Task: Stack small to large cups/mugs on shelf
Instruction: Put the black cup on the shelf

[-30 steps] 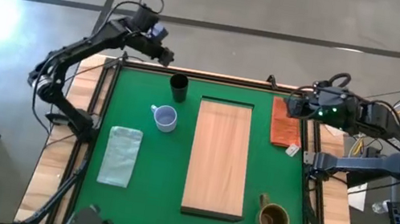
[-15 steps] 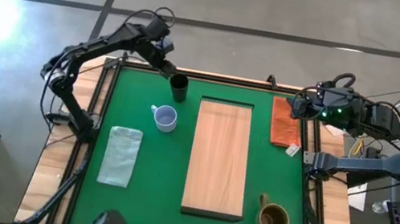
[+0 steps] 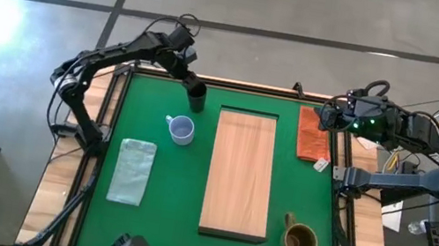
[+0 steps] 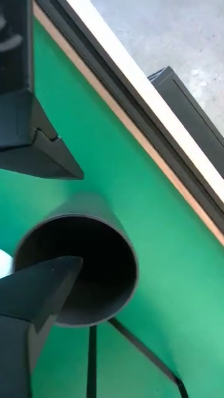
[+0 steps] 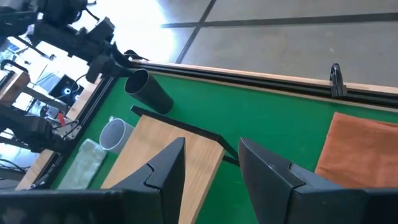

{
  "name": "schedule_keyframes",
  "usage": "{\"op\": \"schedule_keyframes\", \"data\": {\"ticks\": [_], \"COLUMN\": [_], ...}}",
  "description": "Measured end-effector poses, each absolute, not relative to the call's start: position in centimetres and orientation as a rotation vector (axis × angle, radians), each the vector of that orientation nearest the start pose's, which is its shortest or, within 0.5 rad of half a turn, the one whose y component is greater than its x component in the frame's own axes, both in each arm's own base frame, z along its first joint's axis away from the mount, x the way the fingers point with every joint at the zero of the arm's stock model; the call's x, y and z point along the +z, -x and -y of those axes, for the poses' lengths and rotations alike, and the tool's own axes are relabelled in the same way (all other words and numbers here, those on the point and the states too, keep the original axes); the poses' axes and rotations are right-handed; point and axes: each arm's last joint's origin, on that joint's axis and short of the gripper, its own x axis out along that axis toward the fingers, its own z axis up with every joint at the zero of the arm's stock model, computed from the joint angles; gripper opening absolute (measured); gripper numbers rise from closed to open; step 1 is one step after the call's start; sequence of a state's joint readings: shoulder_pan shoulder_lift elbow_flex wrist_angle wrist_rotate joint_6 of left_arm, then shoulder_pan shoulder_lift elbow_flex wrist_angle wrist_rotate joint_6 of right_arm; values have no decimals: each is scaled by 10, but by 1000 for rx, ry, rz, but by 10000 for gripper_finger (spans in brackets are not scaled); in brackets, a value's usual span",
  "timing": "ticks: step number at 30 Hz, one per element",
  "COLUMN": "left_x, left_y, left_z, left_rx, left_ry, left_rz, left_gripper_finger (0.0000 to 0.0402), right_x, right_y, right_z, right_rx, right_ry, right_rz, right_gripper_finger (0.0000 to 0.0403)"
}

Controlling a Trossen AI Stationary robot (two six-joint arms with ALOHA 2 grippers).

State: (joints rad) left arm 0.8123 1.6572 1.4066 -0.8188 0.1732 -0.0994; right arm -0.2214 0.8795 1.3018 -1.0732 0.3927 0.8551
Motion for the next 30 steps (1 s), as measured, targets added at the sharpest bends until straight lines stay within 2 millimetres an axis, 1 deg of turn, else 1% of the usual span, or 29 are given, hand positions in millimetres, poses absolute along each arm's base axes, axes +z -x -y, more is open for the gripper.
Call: {"op": "schedule_keyframes", "data": {"ticks": [6, 10, 12, 14, 17, 18, 19, 21, 23, 26, 30], "left_x": [265, 254, 253, 254, 261, 264, 269, 279, 295, 327, 380], "left_y": [-252, -257, -258, -258, -258, -258, -257, -254, -251, -245, -239], "left_z": [-247, -247, -246, -246, -244, -243, -242, -239, -232, -214, -183], "left_rx": [608, 634, 639, 640, 643, 644, 645, 644, 638, 606, 555], "left_ry": [595, 580, 576, 573, 556, 551, 546, 534, 523, 482, 417], "left_rz": [-951, -1005, -1014, -1012, -995, -985, -974, -961, -952, -934, -859], "left_gripper_finger": [197, 173, 149, 115, 44, 23, 12, 5, 2, 1, 1], "right_x": [405, 405, 404, 404, 403, 403, 403, 403, 403, 402, 400], "right_y": [-120, -120, -120, -120, -119, -119, -119, -119, -118, -118, -116], "right_z": [38, 38, 38, 38, 38, 38, 38, 38, 38, 38, 38], "right_rx": [-832, -833, -834, -835, -842, -842, -843, -842, -843, -845, -858], "right_ry": [-741, -741, -741, -740, -743, -744, -744, -744, -744, -742, -736], "right_rz": [-363, -364, -367, -371, -383, -383, -383, -382, -383, -391, -420], "right_gripper_finger": [140, 137, 137, 139, 138, 137, 136, 134, 132, 133, 133]}}
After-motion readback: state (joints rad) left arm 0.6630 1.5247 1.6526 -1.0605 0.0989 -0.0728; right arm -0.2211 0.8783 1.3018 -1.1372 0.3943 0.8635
